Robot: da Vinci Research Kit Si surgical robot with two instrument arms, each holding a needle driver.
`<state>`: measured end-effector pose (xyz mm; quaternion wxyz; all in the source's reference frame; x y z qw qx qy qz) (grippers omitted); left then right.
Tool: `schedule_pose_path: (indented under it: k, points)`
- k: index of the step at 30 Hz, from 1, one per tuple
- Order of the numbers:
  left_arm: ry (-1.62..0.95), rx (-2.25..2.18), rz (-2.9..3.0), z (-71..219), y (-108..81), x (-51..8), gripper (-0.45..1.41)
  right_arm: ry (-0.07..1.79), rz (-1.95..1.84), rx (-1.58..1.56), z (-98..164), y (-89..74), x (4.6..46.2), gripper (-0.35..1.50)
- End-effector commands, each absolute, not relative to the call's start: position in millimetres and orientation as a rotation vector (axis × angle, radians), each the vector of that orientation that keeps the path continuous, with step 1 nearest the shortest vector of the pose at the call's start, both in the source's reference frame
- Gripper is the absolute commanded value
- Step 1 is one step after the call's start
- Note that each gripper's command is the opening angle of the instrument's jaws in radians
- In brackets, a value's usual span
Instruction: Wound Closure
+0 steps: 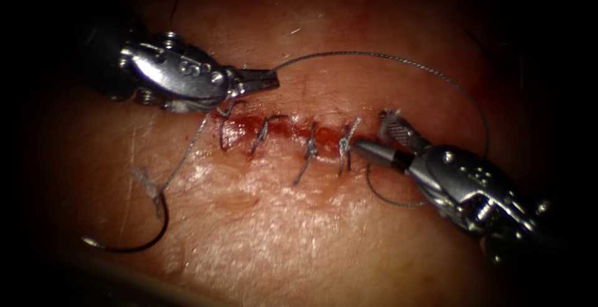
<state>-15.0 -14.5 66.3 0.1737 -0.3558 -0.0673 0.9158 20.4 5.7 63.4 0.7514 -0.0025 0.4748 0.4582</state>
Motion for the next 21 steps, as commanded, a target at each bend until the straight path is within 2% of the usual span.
schedule_pose_path:
  k: [1,2,8,17,21]
  points:
    - [-0.194,-1.007,2.597,66.6,-15.2,-15.0,-0.45,1.03,0.998,-0.027,64.1,5.8,21.1,1.43]
    - [-0.2,-1.007,2.595,65.9,-15.4,-14.8,-0.45,1.017,1.009,-0.059,64.0,6.3,20.5,1.48]
    - [-0.207,-1.028,2.572,62.5,-15.2,-15.0,-0.45,1.01,1.034,-0.084,61.6,6.4,18.2,1.48]
    - [-0.172,-1.092,2.571,56.9,-15.5,-16.8,-0.45,1.066,0.957,-0.007,53.3,-0.8,19.5,1.48]
    - [-0.158,-1.111,2.577,54.1,-14.1,-18.9,-0.45,1.165,0.898,-0.007,50.0,-3.2,20.6,1.48]
